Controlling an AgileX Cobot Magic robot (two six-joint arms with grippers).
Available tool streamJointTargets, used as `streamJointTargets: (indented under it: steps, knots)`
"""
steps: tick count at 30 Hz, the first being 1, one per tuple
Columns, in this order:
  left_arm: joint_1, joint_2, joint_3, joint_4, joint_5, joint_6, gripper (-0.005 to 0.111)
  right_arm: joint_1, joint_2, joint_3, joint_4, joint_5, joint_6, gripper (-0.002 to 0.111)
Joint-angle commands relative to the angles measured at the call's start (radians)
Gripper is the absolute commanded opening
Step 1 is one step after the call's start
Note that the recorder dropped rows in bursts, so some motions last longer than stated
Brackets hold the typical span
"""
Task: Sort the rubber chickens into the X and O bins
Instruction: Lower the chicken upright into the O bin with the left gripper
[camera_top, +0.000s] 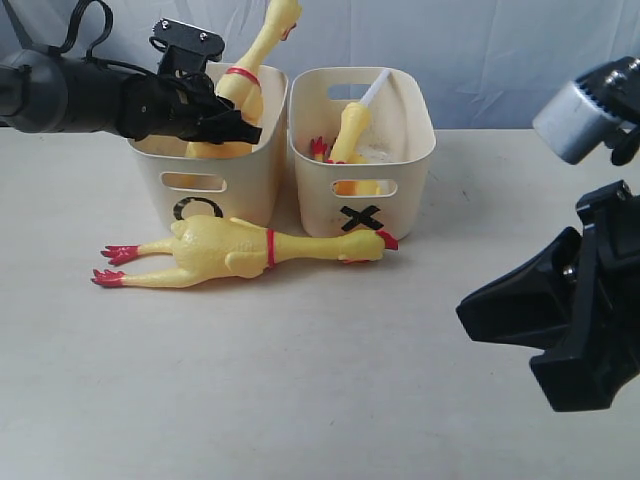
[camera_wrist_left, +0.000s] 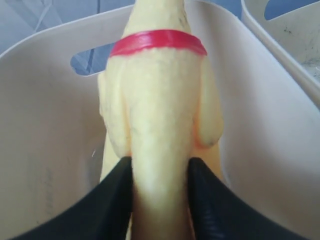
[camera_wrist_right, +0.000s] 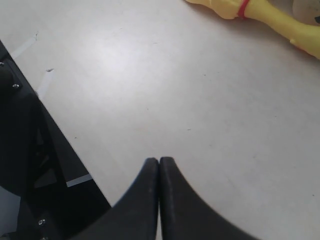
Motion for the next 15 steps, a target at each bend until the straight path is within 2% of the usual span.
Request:
streamJointTargets:
  steps: [1,15]
  knots:
    - [0.002,-0.005,-0.008,0.003,-0.021,0.000,0.042,-0.005,-0.004,0.005,0.001,0.001,-0.002,0.000]
    - [0.002,-0.022,-0.008,0.006,-0.066,0.000,0.042,-0.005,-0.004,0.005,0.001,0.001,-0.002,0.000]
